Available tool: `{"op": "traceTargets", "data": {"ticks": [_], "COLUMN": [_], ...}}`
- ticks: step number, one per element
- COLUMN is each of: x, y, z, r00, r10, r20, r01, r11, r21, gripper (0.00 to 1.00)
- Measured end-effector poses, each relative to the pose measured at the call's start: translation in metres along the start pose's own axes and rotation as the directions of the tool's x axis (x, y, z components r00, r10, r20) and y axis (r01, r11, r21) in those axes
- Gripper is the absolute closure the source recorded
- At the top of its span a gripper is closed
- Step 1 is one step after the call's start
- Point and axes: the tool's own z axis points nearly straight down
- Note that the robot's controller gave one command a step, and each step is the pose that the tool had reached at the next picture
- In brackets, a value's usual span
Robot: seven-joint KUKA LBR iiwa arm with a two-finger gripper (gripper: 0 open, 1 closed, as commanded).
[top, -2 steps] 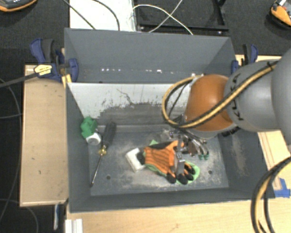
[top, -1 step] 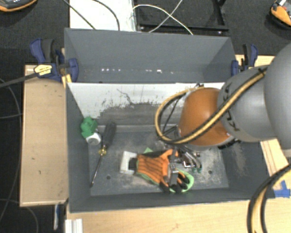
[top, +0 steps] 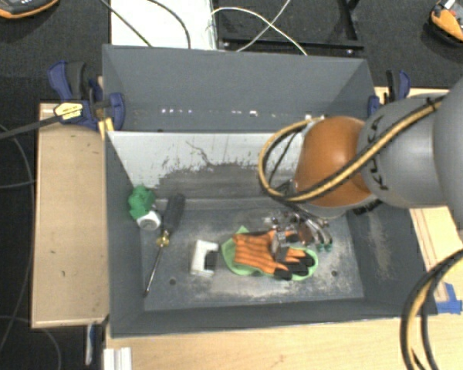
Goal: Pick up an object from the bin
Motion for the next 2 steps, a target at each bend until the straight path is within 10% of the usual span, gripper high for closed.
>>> {"op": "traceTargets", "data": {"ticks": [2], "x": [0.0024], "y": [0.0002], "z": [-0.0074], "r00": [1.0], "r10": [0.0], "r20": [-0.006], "r01": [0.0], "r11": [1.0], "r21": [-0.001], "gripper": [1.0]}}
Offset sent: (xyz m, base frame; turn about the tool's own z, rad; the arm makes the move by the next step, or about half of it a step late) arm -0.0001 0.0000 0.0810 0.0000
